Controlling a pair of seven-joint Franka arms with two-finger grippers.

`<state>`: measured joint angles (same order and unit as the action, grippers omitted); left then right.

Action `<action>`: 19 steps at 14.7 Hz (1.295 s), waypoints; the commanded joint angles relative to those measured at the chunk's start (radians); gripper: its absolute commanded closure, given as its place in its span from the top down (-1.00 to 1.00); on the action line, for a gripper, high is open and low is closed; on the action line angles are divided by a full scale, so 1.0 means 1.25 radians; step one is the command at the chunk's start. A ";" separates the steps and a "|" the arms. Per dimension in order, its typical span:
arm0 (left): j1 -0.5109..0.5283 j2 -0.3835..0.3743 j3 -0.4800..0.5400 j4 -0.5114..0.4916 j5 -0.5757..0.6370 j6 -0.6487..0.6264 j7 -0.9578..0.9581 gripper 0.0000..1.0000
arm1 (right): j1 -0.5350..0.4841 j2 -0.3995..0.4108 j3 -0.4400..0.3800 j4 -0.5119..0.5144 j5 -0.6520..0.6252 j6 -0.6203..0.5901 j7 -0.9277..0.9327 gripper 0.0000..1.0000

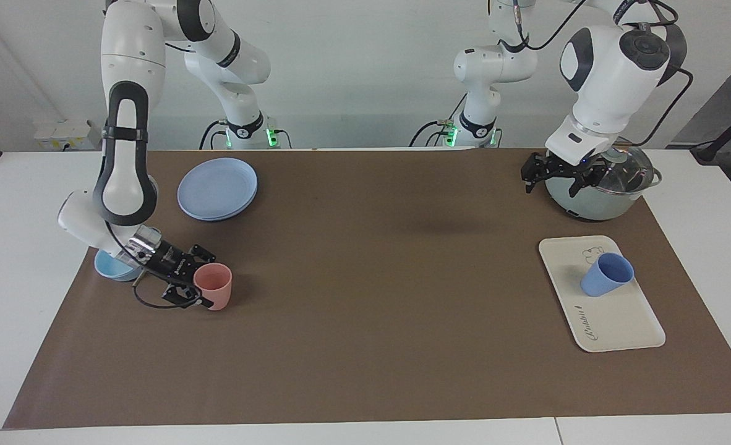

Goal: Place cup on tray

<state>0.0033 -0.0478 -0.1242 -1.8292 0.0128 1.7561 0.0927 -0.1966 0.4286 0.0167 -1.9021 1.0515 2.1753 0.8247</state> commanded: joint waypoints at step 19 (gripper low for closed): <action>0.028 -0.038 0.020 0.132 -0.013 -0.162 0.013 1.00 | -0.002 -0.197 -0.016 -0.009 -0.667 -0.076 -0.417 0.99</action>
<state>0.0282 -0.0888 -0.0954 -1.6556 0.0122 1.5705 0.0955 -0.2029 0.2336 -0.0095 -1.8947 0.2841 2.1322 0.3416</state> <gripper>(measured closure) 0.000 0.004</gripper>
